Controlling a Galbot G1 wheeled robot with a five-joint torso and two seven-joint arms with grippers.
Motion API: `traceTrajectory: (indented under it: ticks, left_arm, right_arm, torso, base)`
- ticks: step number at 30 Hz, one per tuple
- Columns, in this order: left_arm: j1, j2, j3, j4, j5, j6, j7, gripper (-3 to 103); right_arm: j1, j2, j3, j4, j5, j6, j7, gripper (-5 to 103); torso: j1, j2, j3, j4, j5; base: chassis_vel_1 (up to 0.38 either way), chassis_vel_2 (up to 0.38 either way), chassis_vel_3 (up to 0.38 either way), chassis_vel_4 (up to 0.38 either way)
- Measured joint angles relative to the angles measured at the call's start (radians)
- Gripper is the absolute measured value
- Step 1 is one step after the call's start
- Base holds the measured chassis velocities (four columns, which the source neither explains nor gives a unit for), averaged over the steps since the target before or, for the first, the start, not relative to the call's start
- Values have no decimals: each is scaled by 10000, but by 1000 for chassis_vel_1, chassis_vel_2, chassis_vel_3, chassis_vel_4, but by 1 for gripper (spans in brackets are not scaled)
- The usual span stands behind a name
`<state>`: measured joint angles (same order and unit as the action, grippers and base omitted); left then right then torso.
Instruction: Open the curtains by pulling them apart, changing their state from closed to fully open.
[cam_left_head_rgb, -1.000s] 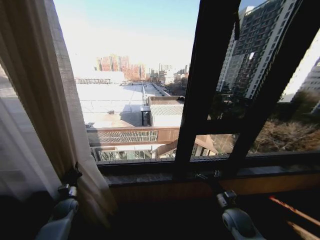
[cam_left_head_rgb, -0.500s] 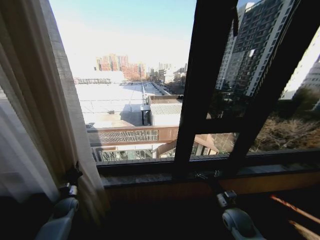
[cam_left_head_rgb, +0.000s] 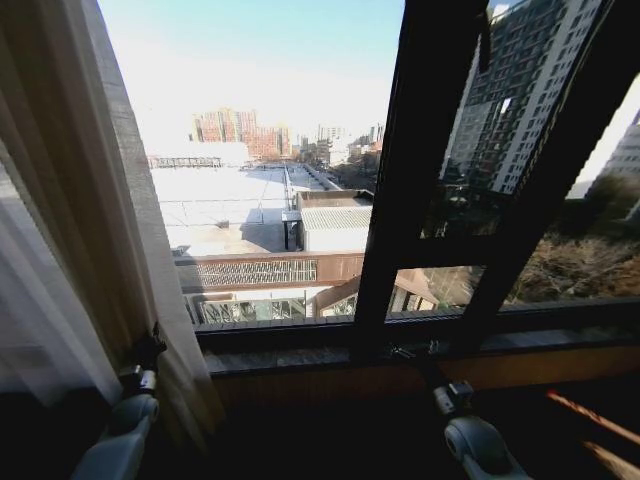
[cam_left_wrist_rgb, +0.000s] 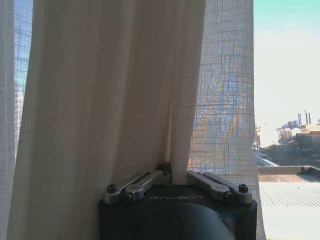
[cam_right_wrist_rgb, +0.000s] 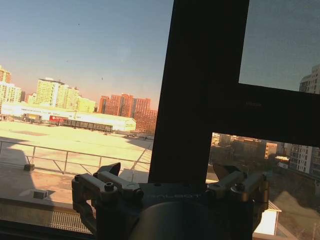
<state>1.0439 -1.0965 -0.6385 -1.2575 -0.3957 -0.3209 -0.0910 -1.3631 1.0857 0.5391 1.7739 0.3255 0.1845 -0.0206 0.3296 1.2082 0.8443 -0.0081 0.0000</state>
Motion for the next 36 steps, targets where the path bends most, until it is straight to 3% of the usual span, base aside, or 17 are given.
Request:
traceTrajectory:
  ticks: [36]
  left_arm:
    - [-225,110,0,398,16,-78,33,0]
  right_arm:
    - [0,0,0,0,0,0,0,100]
  torso:
    - [0,0,0,0,2]
  base:
    - [27,32,-24,-34]
